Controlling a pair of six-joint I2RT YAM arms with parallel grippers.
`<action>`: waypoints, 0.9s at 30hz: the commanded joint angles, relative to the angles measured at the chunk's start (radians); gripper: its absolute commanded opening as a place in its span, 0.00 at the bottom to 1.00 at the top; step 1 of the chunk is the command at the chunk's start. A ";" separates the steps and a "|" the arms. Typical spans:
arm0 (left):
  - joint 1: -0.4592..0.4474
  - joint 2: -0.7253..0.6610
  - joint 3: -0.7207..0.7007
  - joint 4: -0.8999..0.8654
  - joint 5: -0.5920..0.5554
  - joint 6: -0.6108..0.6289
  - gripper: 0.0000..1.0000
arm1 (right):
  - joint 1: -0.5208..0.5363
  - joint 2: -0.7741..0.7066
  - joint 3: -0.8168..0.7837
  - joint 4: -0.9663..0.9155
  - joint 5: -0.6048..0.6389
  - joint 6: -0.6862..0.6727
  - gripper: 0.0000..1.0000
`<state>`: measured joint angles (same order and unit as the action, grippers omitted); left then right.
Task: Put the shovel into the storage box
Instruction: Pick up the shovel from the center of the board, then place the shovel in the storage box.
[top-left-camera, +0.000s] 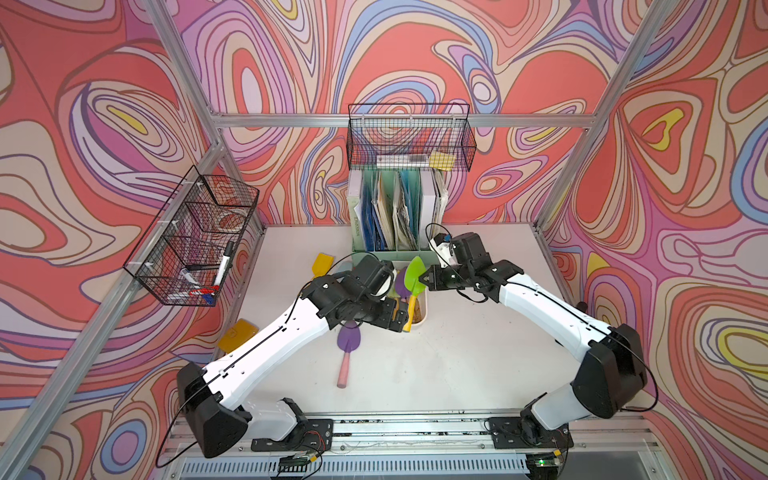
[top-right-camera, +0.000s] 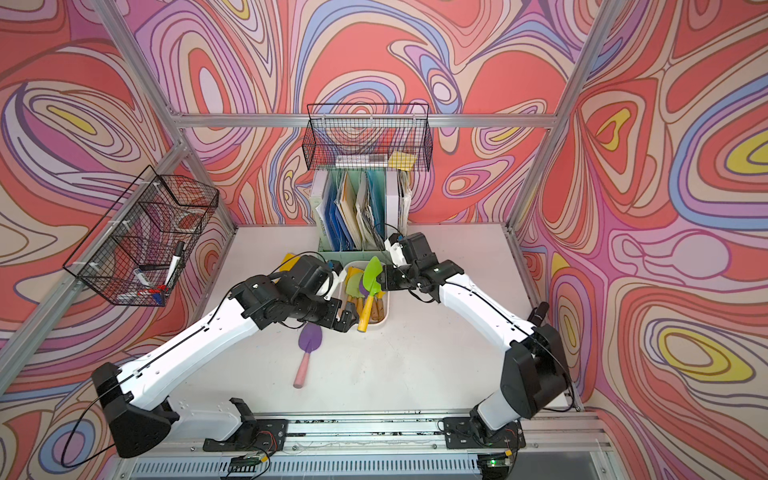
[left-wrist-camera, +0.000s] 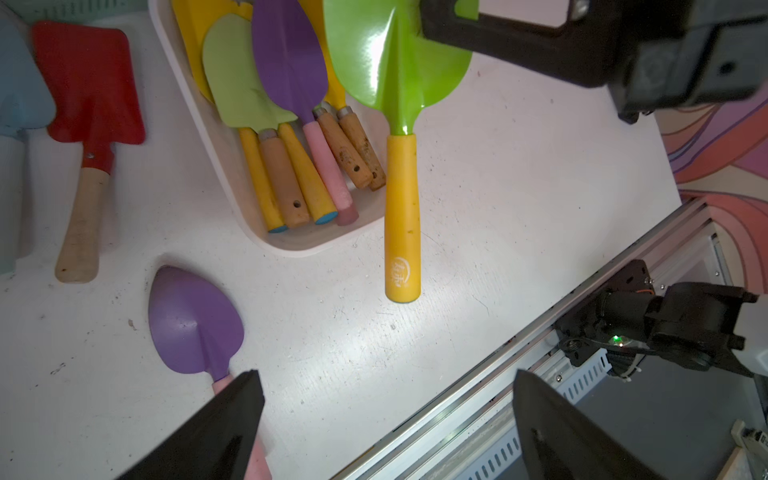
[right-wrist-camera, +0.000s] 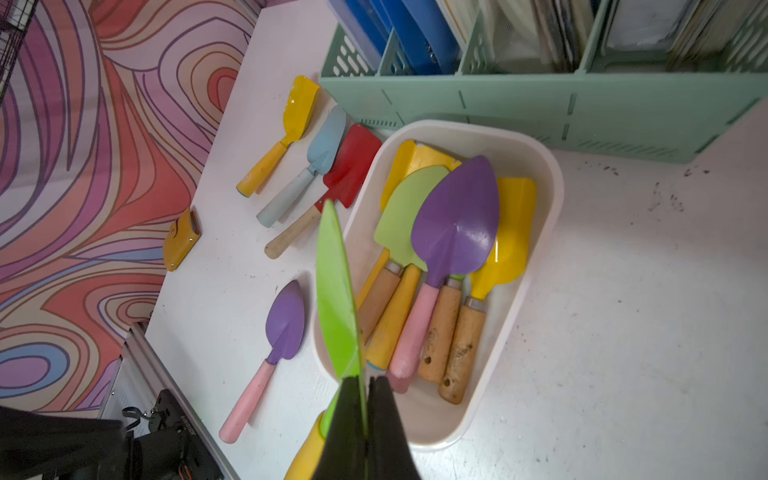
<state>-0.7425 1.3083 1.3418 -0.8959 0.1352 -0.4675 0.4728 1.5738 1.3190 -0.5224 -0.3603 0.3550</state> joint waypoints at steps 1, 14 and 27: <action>0.054 -0.068 -0.037 0.123 0.052 0.030 0.99 | -0.034 0.064 0.081 -0.033 -0.100 -0.095 0.00; 0.282 -0.126 -0.173 0.362 0.273 0.010 0.99 | -0.063 0.367 0.306 -0.089 -0.166 -0.205 0.00; 0.346 -0.093 -0.185 0.388 0.353 0.019 0.99 | -0.064 0.505 0.364 -0.041 -0.193 -0.201 0.00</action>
<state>-0.4061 1.2057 1.1614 -0.5339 0.4538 -0.4606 0.4133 2.0537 1.6493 -0.5915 -0.5255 0.1612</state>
